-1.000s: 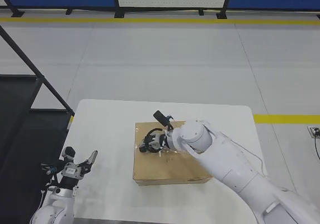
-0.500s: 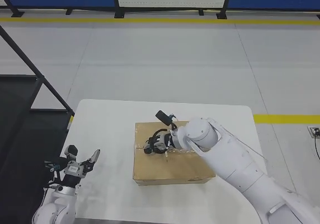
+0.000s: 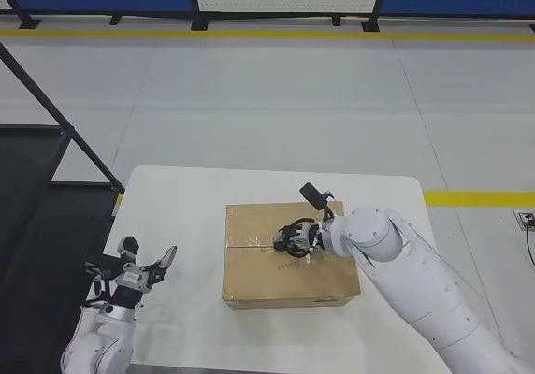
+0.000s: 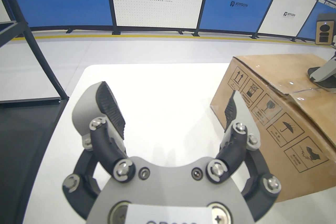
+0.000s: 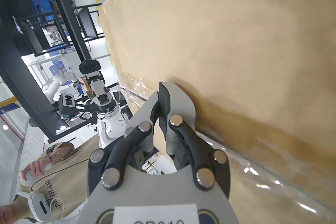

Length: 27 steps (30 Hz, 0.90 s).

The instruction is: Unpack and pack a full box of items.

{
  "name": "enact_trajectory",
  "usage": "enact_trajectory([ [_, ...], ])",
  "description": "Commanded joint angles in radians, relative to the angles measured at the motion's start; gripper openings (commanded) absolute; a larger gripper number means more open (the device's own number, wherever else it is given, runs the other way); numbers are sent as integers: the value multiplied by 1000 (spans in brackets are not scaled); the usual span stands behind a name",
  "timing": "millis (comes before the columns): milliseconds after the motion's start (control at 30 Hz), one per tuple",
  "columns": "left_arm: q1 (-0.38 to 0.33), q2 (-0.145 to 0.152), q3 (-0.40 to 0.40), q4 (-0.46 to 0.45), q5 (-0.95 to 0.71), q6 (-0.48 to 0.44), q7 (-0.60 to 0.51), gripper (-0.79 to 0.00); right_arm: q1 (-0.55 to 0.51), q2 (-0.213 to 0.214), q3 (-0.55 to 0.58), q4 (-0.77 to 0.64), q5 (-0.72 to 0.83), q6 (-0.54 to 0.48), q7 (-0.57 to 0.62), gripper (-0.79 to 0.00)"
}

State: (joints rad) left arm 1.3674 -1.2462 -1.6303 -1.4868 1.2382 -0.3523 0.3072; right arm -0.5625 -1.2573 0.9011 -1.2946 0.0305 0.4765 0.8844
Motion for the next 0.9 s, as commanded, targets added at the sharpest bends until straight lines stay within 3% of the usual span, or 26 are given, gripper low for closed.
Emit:
enact_trajectory([
  [0, -1, 0, 4, -1, 3, 0, -2, 0, -43, 18, 52, -43, -10, 8, -3, -785],
  [533, -2, 4, 28, -26, 20, 11, -9, 0, -297, 102, 331, -257, -77, 102, -55, -785],
  [867, -9, 6, 41, -21, 25, 6, -15, 0, -411, 124, 457, -339, -41, 124, -115, -785],
])
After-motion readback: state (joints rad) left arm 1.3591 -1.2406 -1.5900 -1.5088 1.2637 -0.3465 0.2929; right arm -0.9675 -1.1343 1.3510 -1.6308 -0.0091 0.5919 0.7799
